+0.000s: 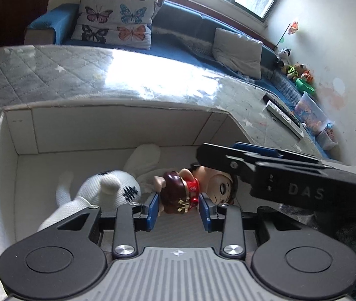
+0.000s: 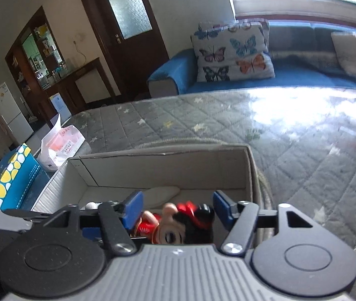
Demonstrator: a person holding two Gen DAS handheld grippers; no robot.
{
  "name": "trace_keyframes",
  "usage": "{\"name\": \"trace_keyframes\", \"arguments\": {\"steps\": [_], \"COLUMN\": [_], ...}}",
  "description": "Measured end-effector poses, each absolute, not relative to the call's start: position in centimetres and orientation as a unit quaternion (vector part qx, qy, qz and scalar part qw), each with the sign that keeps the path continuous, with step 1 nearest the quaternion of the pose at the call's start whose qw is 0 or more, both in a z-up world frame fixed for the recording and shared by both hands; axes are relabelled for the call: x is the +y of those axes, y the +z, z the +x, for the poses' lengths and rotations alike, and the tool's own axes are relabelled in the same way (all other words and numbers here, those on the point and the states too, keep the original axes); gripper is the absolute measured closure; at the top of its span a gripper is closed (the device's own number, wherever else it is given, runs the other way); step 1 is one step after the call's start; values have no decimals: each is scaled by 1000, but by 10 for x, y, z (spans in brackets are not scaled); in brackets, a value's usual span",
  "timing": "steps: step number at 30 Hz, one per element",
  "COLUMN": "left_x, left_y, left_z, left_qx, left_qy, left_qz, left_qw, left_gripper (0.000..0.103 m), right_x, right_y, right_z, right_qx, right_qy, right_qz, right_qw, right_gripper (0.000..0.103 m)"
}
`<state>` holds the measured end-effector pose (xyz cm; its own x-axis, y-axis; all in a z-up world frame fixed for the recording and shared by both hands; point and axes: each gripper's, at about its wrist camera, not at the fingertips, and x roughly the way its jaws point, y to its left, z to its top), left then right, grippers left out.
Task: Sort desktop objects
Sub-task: 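Open the right gripper to release the doll beside the rabbit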
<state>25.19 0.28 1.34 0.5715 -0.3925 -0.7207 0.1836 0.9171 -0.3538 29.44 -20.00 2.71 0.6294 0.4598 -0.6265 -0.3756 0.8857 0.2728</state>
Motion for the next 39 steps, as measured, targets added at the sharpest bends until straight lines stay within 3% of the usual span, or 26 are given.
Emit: {"name": "trace_keyframes", "arguments": {"steps": [2, 6, 9, 12, 29, 39], "left_x": [3, 2, 1, 0, -22, -40], "left_y": [16, 23, 30, 37, 44, 33], "left_z": [249, 236, 223, 208, 134, 123], "left_qx": [430, 420, 409, 397, 327, 354], "left_qy": [-160, -162, -164, -169, -179, -224], "left_qz": [-115, -113, -106, -104, -77, -77], "left_qw": [881, 886, 891, 896, 925, 905], "left_gripper": [66, 66, 66, 66, 66, 66], "right_x": [-202, -210, -217, -225, -281, -295], "right_y": [32, 46, 54, 60, 29, 6], "right_z": [290, 273, 258, 244, 150, 130], "right_qx": [353, 327, 314, 306, 325, 358], "right_qy": [235, 249, 254, 260, 232, 222], "right_qz": [57, 66, 69, 78, 74, 91], "right_qw": [904, 909, 912, 913, 914, 902], "right_gripper": [35, 20, 19, 12, 9, 8]}}
